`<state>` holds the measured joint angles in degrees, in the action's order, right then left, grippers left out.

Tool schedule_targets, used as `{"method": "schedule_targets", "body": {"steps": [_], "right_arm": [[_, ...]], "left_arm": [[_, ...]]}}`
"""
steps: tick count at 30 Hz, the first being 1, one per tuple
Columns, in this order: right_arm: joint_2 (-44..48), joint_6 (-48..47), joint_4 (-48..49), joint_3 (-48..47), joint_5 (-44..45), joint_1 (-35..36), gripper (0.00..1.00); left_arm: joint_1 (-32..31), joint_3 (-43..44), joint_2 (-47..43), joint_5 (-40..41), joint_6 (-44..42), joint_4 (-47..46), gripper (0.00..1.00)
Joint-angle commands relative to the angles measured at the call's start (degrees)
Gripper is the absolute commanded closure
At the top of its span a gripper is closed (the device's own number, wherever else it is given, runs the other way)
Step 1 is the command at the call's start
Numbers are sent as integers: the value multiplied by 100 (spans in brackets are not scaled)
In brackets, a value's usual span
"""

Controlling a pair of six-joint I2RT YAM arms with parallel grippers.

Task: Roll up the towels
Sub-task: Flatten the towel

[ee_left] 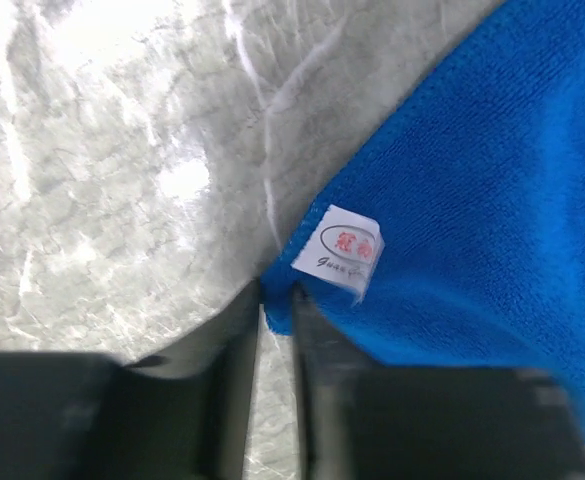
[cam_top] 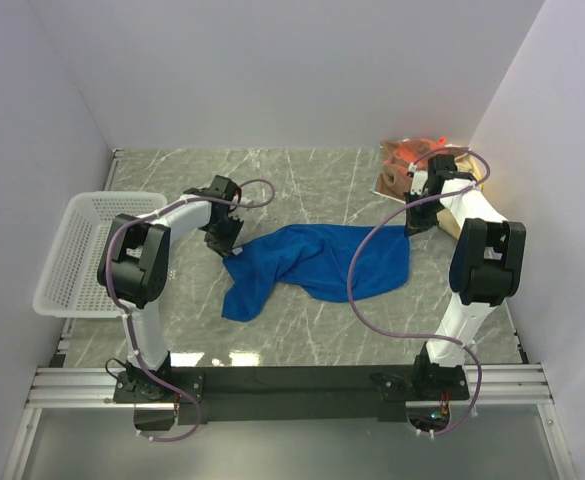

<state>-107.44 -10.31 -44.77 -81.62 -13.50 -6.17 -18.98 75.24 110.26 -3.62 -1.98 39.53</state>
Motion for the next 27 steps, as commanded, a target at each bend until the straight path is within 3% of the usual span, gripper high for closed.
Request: {"method": "schedule_targets", "body": {"steps": [1,3,4,5,12,18,22,27], "right_arm": [[170,-103,-119,-196,-153,-50,100],[267,-129,-181,-231,-267,-77,100],[302,-156,-198,-248,-294,-86,100],[346,-173,-268,-301,-320,-120,100],[1206,-490,-602,-688,-680,-375,100],[2005,-841,-849,-1110,-848,-621,100],[2639,-1034,-919,-1093,-909,-797,100],[3858,-1456,-954,-531,-787,-1008,100]], "left_arm": [[8,-18,136,55,48,-112,81],[78,34,49,10,83,-95,90],[122,87,-4,-7,92,-68,99],[166,139,-126,-77,84,-33,99],[851,1253,-1111,-534,-276,564,100],[1002,2002,-1805,-614,-637,995,100],[1019,1898,-2568,-596,-664,987,100],[1019,1020,-3720,-614,-628,829,100]]}}
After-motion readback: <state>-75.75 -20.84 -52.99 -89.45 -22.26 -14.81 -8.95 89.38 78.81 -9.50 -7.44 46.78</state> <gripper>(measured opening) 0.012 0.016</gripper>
